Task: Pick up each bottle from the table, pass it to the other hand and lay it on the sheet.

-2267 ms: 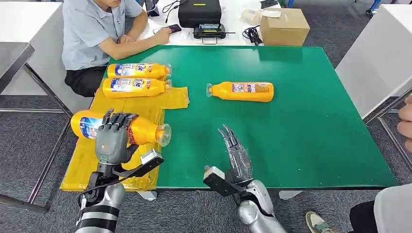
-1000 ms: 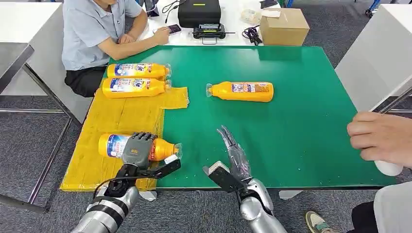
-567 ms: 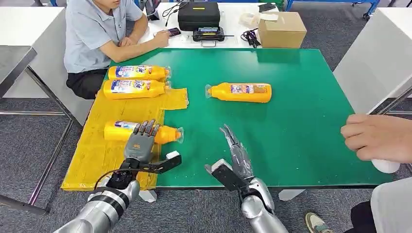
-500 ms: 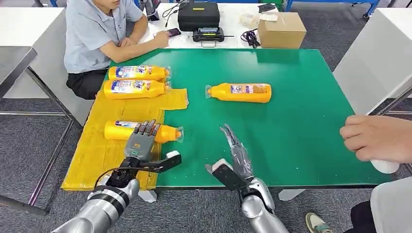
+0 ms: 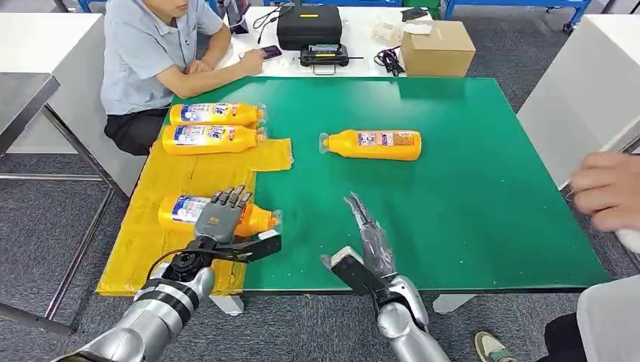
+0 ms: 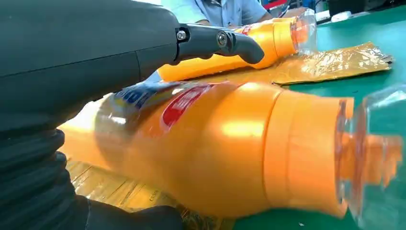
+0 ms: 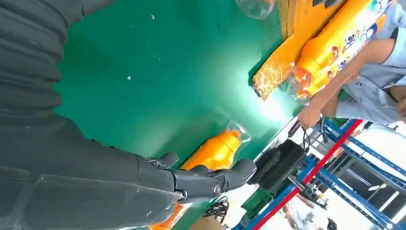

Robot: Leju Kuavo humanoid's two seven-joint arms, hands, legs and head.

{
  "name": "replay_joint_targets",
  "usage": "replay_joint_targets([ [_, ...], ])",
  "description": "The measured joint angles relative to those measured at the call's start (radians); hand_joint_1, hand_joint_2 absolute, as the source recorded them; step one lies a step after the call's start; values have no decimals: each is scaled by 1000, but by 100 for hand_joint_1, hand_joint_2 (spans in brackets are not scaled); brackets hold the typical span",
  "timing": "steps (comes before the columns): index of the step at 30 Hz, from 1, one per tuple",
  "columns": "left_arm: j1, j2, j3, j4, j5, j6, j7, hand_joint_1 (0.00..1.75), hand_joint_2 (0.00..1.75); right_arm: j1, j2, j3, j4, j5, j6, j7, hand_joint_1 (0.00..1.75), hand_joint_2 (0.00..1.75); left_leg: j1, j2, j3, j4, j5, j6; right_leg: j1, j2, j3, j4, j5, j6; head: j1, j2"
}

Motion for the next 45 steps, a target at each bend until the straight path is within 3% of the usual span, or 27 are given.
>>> replay_joint_targets([
  [16, 100, 3, -94, -197, -10, 55, -32, 0, 175, 34, -1, -21, -14, 25, -27, 1, 0, 175, 0, 0, -7, 0, 0, 0, 0, 0, -7, 0, 0, 0, 0, 0],
  [30, 353, 39, -244, -713, 126, 126, -113, 0, 175, 121, -11, -57, -84, 49, -70, 11, 0, 175, 0, 1, -18, 1, -1, 0, 0, 0, -19, 0, 0, 0, 0, 0],
  [33, 383, 38, -257, -765, 252, 150, -181, 0, 175, 133, -11, -72, -100, -33, -35, 5, 0, 175, 0, 0, -18, 1, -1, 0, 0, 0, -19, 0, 0, 0, 0, 0],
  [34, 394, 37, -262, -776, 309, 157, -210, 0, 175, 137, -10, -81, -106, -74, -14, 3, 0, 0, 0, 0, -18, 1, -1, 0, 0, 0, -19, 0, 0, 0, 0, 0],
  [40, 470, -3, -268, -839, 694, 145, -372, 0, 175, 177, -4, -147, -201, -211, 24, 41, 0, 0, -1, 0, -18, 1, -1, 1, 0, 0, -19, 0, 0, 0, 0, 0],
  [41, 477, -8, -269, -844, 700, 144, -376, 0, 175, 182, -3, -155, -216, -216, 26, 46, 0, 175, -1, 0, -18, 1, -1, 1, 0, 0, -19, 0, 0, 0, 0, 0],
  [43, 487, -15, -270, -851, 709, 144, -381, 0, 175, 189, -2, -162, -237, -219, 27, 51, 0, 175, -1, 1, -18, 1, -1, 1, 0, 0, -19, 0, 0, 0, 0, 0],
  [44, 491, -19, -269, -855, 733, 142, -388, 0, 0, 192, -2, -165, -247, -218, 21, 59, 0, 175, -1, 1, -18, 1, -1, 1, 0, 0, -19, 0, 0, 0, 0, 0],
  [45, 498, -25, -269, -858, 770, 134, -394, 0, 0, 196, 1, -169, -256, -211, 6, 69, 0, 175, -1, 1, -18, 1, -1, 1, 0, 0, -19, 0, 0, 0, 0, 0],
])
